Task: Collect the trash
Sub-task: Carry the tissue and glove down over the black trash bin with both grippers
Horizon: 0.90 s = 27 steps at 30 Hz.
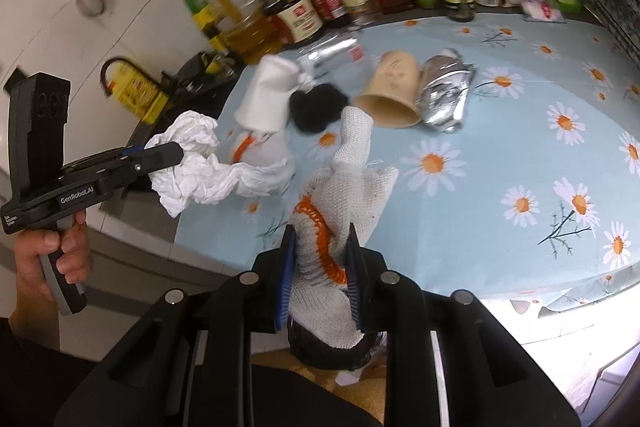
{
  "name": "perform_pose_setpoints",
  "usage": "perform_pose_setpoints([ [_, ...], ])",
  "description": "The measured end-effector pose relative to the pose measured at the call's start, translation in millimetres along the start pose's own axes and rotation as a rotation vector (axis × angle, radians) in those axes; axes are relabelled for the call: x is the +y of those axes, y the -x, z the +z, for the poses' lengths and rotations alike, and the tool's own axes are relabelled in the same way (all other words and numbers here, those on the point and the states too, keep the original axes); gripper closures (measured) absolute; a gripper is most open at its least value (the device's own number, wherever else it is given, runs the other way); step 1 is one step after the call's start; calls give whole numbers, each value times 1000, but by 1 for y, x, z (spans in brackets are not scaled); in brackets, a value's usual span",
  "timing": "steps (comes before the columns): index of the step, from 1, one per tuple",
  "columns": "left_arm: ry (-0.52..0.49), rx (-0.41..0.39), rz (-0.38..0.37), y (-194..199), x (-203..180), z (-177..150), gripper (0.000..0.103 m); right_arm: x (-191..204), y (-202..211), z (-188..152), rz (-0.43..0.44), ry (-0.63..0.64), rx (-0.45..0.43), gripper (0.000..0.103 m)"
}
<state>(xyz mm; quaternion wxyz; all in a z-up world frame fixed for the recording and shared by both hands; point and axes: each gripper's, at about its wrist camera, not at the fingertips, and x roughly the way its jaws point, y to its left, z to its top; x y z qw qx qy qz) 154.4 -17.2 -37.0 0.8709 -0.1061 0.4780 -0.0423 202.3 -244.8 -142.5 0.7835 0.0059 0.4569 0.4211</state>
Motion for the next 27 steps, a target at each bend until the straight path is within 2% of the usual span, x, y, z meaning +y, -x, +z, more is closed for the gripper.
perform_pose_setpoints([
  [8,43,106,-15,10,9,-60,82,41,-18,-33,50,163,94,78],
  [14,68,205,-17,-3,15,-102,82,62,-50,-62,98,229,193,78],
  [18,78,270,-11,-26,21,-130,82,65,-81,-89,99,276,268,78],
  [22,86,341,2,-58,35,-156,82,56,-117,-113,80,268,366,77],
  [27,107,427,13,-104,52,-188,82,49,-159,-139,39,316,435,77],
])
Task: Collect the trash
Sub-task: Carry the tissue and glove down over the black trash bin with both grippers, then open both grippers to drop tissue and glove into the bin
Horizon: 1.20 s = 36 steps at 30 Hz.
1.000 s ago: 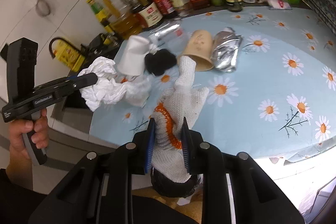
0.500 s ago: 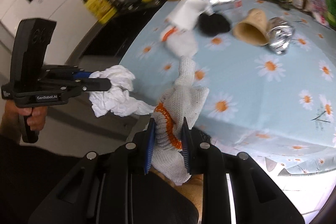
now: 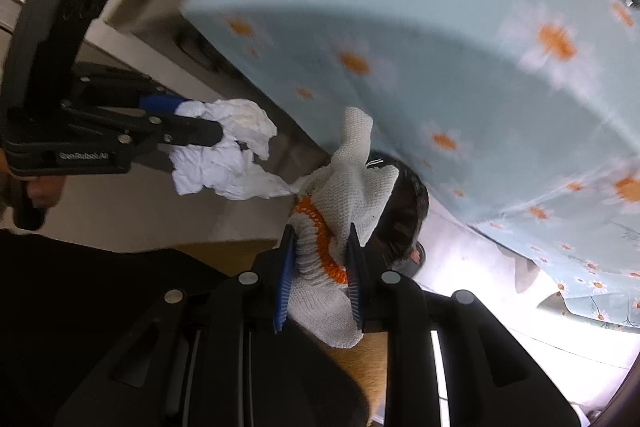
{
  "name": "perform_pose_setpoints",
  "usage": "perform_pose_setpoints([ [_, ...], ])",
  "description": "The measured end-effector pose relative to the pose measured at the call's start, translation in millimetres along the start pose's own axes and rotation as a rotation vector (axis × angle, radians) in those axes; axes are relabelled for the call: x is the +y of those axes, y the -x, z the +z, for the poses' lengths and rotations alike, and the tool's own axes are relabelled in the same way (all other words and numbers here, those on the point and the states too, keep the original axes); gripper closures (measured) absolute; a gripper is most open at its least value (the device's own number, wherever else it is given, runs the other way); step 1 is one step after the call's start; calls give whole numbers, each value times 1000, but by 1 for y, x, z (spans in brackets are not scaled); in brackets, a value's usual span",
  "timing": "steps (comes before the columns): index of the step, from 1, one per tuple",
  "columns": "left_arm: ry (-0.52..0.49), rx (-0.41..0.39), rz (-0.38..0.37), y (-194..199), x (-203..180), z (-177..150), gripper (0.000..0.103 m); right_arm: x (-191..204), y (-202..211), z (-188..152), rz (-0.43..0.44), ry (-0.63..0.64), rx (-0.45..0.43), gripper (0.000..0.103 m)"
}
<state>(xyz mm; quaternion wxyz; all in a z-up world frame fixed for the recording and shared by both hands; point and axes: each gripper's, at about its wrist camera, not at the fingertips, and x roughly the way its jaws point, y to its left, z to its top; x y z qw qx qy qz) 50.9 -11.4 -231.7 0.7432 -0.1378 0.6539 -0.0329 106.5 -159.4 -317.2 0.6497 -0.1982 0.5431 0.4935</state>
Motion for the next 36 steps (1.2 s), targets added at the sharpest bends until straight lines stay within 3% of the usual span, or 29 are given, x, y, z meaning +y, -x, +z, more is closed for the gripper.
perform_pose_setpoints([
  [4,11,41,16,-43,13,-4,82,-2,-47,-4,-51,42,60,77],
  [9,41,94,19,-97,28,-10,82,-17,-105,-7,-41,-13,113,77],
  [15,111,142,17,-169,47,-21,82,-29,-174,-17,-98,-26,152,76],
  [22,156,154,48,-225,61,-30,79,-62,-239,-19,-90,-195,203,76],
  [26,162,173,42,-242,66,-30,74,-70,-256,-13,-113,-245,192,71],
  [28,171,190,38,-246,68,-31,55,-71,-261,-13,-110,-279,196,63],
  [29,174,192,39,-246,70,-31,53,-71,-262,-13,-113,-287,198,58],
  [36,174,185,40,-239,74,-33,53,-69,-242,-13,-114,-278,156,52],
])
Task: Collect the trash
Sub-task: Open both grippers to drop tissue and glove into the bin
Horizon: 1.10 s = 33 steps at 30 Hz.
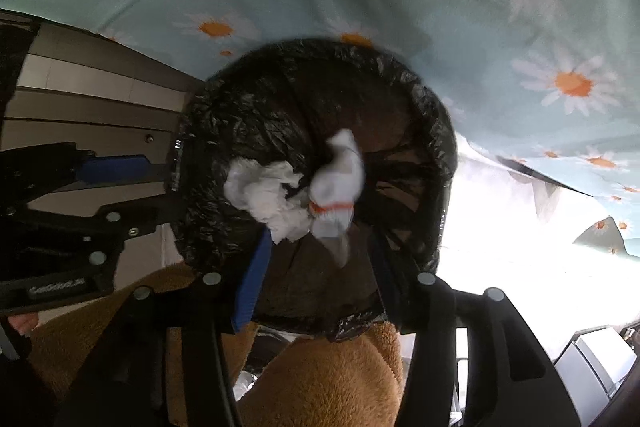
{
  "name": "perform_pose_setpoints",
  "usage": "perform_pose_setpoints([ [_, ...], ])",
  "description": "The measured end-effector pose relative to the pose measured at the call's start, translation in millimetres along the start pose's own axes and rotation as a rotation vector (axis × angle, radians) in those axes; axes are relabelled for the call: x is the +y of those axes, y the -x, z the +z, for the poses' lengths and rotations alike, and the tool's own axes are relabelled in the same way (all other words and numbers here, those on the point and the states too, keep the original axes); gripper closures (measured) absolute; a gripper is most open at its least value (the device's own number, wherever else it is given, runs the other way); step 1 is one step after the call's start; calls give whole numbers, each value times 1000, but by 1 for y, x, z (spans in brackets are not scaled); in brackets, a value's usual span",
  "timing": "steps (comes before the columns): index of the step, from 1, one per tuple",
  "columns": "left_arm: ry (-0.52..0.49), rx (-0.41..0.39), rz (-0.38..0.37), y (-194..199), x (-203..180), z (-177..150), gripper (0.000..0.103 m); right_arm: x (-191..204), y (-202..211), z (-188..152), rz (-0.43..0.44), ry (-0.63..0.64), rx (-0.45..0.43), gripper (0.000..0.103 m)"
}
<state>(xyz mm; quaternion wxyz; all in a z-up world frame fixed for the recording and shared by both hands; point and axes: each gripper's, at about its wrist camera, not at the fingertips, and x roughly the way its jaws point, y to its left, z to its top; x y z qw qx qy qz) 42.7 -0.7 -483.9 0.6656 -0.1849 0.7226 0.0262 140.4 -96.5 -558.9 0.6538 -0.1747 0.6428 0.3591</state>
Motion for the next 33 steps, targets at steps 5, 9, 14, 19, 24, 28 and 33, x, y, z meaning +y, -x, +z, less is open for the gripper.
perform_pose_setpoints([
  [5,-12,-18,-1,13,-3,-3,53,0,23,4,9,7,-40,52],
  [9,-54,-45,-14,38,-7,-10,53,7,56,-8,-15,102,-85,52],
  [14,-117,-99,-39,91,-7,-26,53,10,120,-26,40,119,-139,52],
  [19,-128,-136,-55,154,-2,-40,53,8,198,-40,92,121,-233,47],
  [24,-126,-215,-105,221,-4,-46,53,12,267,-40,133,135,-329,44],
  [28,-127,-306,-141,274,-18,-40,53,15,321,-37,155,138,-451,44],
  [33,-142,-490,-143,340,-43,-19,53,7,375,-32,168,94,-626,44],
])
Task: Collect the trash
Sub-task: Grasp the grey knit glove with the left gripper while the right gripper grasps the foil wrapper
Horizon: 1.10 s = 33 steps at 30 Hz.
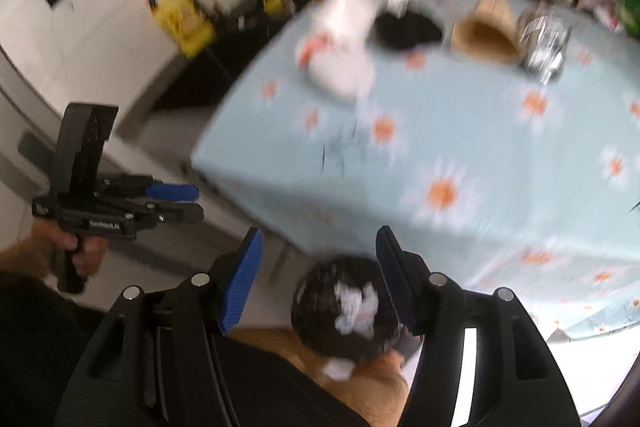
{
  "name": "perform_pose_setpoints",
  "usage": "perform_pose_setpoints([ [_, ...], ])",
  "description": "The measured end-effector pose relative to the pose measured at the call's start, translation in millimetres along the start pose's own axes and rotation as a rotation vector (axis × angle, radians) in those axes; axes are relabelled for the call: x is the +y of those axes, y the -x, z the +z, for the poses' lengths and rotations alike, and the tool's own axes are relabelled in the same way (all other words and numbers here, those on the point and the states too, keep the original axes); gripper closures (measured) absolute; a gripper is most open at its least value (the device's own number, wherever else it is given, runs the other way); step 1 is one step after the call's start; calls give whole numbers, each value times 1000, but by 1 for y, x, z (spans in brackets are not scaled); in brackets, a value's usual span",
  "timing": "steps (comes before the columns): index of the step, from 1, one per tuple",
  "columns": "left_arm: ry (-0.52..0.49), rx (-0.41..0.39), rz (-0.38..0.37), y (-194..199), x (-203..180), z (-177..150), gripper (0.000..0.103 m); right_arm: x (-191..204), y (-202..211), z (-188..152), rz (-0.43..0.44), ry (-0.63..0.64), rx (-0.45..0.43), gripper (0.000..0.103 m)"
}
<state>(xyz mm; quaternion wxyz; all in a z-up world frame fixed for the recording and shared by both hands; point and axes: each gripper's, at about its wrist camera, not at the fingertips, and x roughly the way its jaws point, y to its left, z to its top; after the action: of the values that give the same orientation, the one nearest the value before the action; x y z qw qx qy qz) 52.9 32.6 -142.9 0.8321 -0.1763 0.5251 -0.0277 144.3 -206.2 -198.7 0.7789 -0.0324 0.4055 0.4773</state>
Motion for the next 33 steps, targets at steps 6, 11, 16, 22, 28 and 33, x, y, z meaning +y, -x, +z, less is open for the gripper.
perform_pose_setpoints([
  [6,9,-90,-16,16,-21,64,44,-20,35,36,-45,-36,-155,38],
  [11,21,-101,35,1,-30,98,36,-44,41,42,-62,-69,-216,38],
  [16,65,-100,105,-24,-28,125,36,-74,57,53,-81,-95,-250,37],
  [22,128,-37,191,-60,-19,149,36,-119,68,66,-86,-150,-267,37],
  [28,191,-9,201,-84,-8,157,41,-149,66,76,-89,-177,-246,37],
  [33,175,-8,206,-90,-13,156,62,-166,56,91,-108,-194,-225,37],
])
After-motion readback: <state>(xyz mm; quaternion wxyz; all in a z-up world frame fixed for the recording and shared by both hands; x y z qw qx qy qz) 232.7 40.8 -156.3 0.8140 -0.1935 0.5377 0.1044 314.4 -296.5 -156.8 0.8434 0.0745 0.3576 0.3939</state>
